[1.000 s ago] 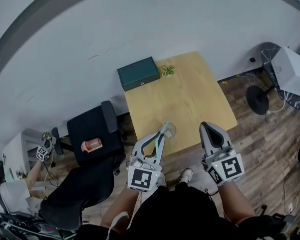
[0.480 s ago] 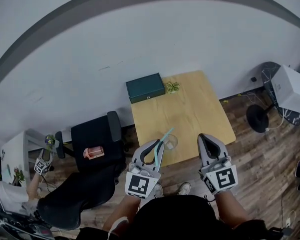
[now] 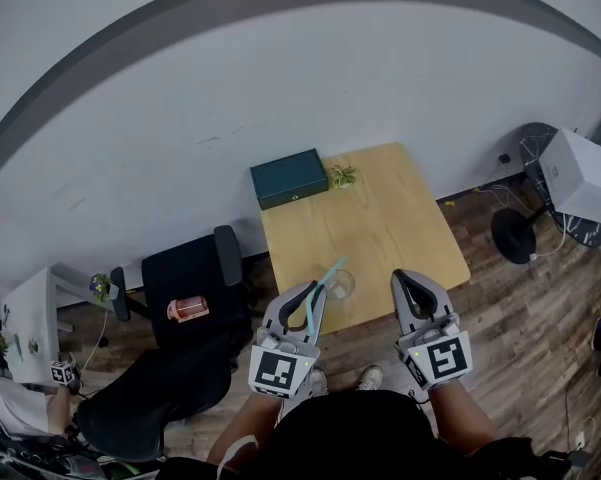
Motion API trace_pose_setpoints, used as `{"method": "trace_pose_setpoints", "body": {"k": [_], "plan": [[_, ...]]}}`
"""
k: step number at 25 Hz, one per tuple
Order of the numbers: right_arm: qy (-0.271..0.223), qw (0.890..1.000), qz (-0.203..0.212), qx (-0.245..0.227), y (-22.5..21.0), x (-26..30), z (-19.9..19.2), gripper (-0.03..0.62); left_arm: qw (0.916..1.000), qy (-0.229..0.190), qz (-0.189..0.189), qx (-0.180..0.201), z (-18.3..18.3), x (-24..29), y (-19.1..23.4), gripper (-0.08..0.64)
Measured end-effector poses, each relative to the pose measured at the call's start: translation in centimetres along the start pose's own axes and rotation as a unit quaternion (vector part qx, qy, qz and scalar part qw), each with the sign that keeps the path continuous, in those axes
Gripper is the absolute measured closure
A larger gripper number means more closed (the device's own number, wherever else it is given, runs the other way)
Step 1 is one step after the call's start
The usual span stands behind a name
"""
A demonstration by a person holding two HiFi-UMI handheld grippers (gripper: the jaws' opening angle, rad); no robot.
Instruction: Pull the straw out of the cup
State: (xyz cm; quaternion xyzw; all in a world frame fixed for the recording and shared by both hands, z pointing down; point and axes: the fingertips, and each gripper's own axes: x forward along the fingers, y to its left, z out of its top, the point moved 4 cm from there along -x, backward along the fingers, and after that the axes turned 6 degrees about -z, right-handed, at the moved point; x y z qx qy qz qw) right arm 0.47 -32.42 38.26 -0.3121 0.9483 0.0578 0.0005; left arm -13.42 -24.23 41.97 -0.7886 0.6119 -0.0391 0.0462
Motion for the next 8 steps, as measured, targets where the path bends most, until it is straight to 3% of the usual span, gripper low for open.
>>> {"method": "trace_pose_setpoints", "body": {"k": [8], "plan": [[0.045,0.999,-0.007,-0.003,-0.1,-0.4,-1.0,0.574,0.9999,0.008,-0.012,0.000,-1.1,-0.1,-0.3,0.509]]}}
